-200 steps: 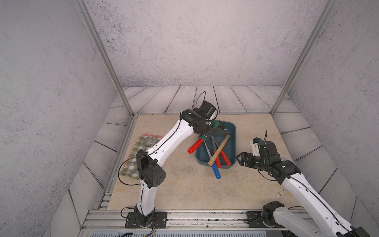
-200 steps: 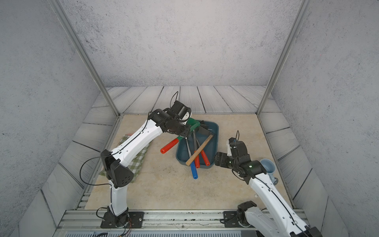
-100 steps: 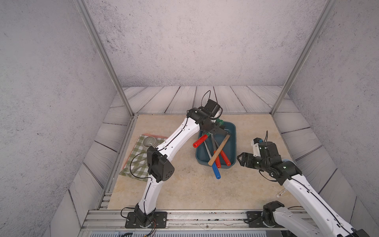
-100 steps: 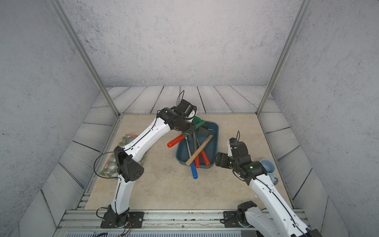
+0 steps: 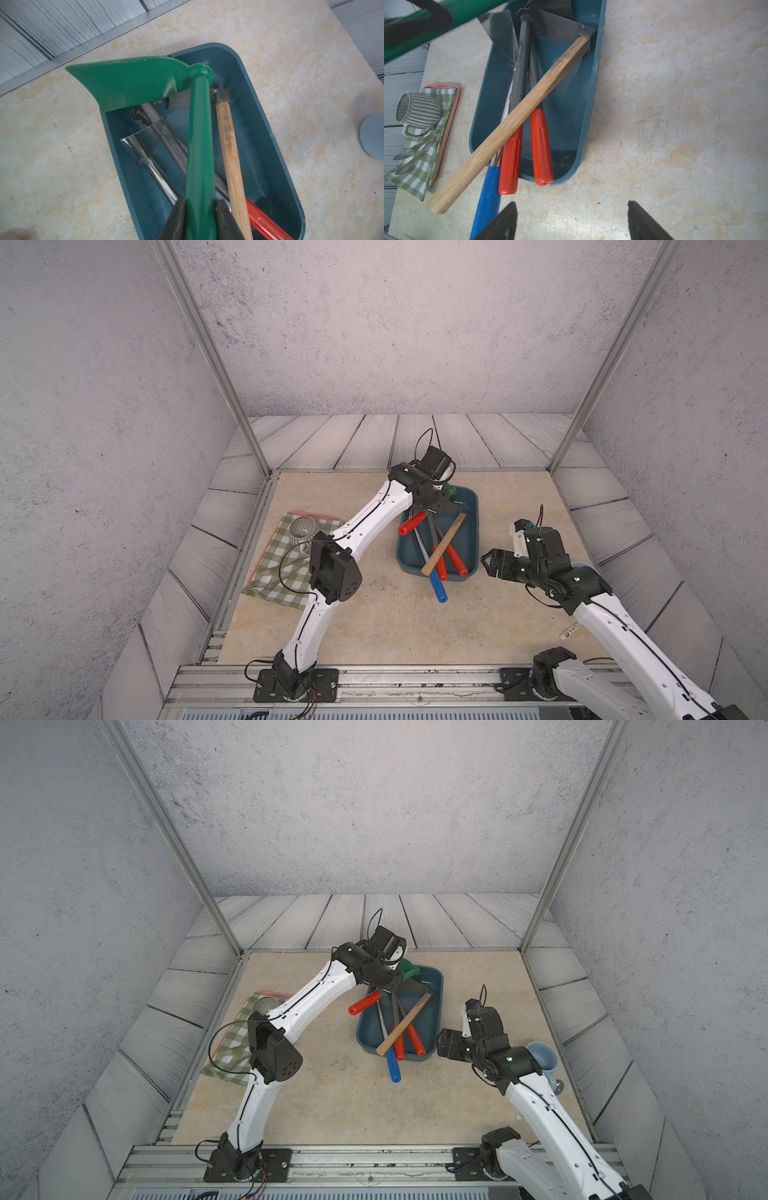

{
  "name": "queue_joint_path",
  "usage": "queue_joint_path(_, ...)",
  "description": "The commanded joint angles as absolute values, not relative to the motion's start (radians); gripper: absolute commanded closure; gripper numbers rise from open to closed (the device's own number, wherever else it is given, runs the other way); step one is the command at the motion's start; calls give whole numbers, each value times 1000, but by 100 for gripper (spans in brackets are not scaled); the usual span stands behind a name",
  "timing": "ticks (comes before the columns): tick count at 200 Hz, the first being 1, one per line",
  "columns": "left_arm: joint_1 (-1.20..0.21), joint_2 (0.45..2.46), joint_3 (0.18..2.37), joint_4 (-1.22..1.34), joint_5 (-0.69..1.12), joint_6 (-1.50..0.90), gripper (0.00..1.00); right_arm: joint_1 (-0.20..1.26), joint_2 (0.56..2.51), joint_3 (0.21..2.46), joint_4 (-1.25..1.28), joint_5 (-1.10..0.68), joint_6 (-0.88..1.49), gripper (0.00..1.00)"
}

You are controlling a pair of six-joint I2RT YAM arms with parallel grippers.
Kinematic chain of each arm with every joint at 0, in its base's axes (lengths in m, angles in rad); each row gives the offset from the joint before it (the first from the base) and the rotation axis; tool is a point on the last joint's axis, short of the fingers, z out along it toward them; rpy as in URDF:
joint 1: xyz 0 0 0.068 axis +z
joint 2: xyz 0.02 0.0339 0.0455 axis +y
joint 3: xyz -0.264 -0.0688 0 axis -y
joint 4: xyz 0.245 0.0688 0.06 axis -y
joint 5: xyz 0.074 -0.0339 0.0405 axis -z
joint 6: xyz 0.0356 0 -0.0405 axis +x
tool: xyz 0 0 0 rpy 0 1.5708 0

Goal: Put the small hoe into the storage box
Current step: Place the hoe in the storage box.

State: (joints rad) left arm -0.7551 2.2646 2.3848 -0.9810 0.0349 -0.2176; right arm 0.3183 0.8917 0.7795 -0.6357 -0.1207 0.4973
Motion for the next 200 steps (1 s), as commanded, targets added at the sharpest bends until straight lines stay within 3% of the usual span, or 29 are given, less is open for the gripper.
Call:
queue_joint_path(1, -763, 2259, 2375, -887, 41, -217, 100, 313, 880, 771, -650, -107, 485, 16)
queue_joint_path(200, -773, 2183, 1944, -514, 78, -129, 100, 309, 877, 763, -652, -117, 485, 16)
